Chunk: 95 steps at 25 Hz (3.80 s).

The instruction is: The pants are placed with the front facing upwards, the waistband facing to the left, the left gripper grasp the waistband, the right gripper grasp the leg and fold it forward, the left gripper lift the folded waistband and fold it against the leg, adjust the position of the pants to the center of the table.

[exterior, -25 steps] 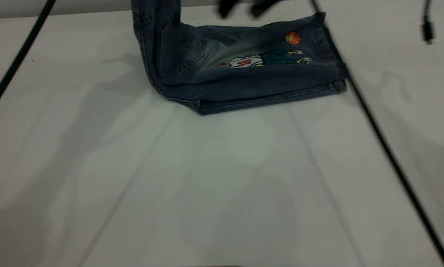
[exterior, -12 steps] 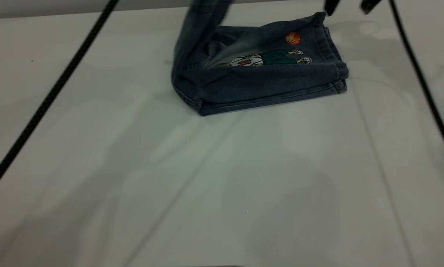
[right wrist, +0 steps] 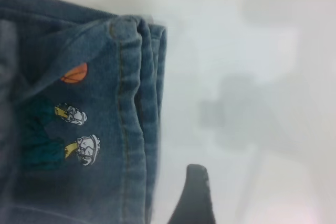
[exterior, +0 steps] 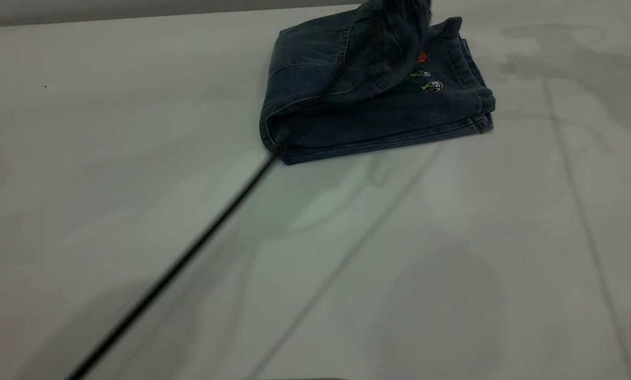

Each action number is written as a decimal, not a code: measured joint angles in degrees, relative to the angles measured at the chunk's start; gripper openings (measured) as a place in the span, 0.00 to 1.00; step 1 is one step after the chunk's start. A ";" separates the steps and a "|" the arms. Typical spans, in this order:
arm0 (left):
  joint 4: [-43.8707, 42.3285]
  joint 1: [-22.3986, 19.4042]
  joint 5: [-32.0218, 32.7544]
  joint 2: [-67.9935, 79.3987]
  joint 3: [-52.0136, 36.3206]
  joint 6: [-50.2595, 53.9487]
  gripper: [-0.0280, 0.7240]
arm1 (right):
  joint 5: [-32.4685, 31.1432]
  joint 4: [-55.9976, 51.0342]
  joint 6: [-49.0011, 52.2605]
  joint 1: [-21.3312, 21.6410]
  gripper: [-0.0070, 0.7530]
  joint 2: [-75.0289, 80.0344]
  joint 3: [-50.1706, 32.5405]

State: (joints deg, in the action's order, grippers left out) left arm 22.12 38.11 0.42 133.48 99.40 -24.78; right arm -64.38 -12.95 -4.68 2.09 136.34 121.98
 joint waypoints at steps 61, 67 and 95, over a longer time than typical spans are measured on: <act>-10.38 -5.14 23.25 17.18 18.64 7.30 0.71 | 2.79 -16.01 -17.04 -11.71 0.71 -3.93 0.00; -10.38 -5.14 34.04 15.05 18.71 7.48 0.71 | 5.78 -14.45 -17.04 -8.94 0.71 -3.93 0.00; -25.68 -4.97 66.71 13.19 26.28 7.80 0.64 | 5.82 -15.20 -16.54 1.32 0.72 -4.32 0.00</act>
State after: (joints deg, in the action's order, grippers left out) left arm -3.57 33.13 67.13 146.67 125.68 -16.98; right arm -58.57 -28.15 -21.22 3.42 132.02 121.99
